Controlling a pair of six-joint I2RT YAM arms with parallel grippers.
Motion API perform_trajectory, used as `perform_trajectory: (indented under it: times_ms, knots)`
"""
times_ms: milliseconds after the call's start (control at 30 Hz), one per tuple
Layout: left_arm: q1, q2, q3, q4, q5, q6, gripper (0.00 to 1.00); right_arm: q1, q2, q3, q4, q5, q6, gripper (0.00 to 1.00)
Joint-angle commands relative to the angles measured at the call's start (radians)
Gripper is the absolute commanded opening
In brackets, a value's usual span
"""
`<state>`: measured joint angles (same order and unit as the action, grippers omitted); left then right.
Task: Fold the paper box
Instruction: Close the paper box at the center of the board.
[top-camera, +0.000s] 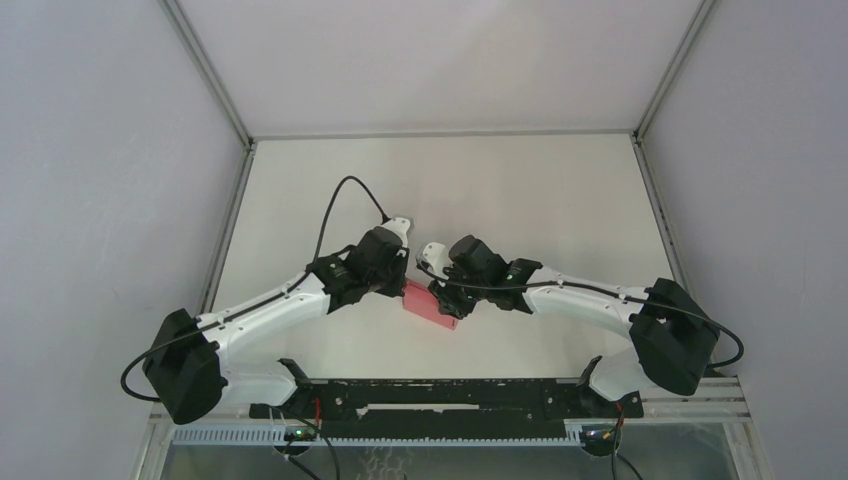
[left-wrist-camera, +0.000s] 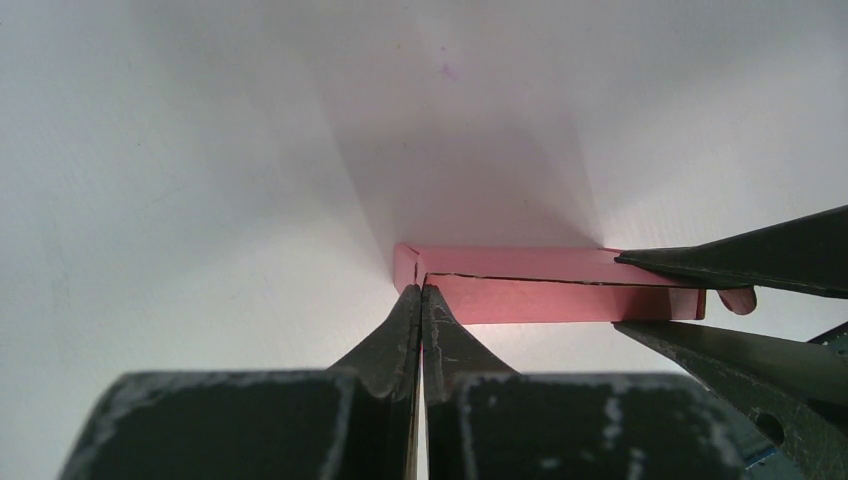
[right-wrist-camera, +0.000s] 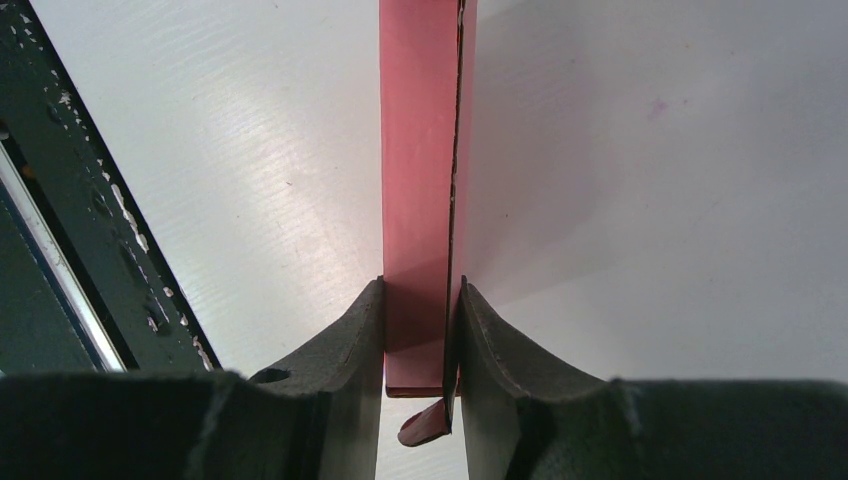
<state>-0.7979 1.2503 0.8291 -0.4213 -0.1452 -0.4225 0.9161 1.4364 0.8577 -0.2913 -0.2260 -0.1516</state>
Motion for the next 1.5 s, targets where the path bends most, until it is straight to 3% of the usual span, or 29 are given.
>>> perform_trajectory:
  times_ms: [0, 1467]
  knots:
    - [0.005, 0.009, 0.039, 0.006, 0.025, -0.021, 0.03, 0.001, -0.021, 0.017, -0.007, -0.004, -0.007, 0.1]
    - [0.006, 0.012, 0.048, -0.026, 0.033, -0.039, 0.03, -0.003, -0.016, 0.017, -0.006, -0.01, -0.006, 0.1]
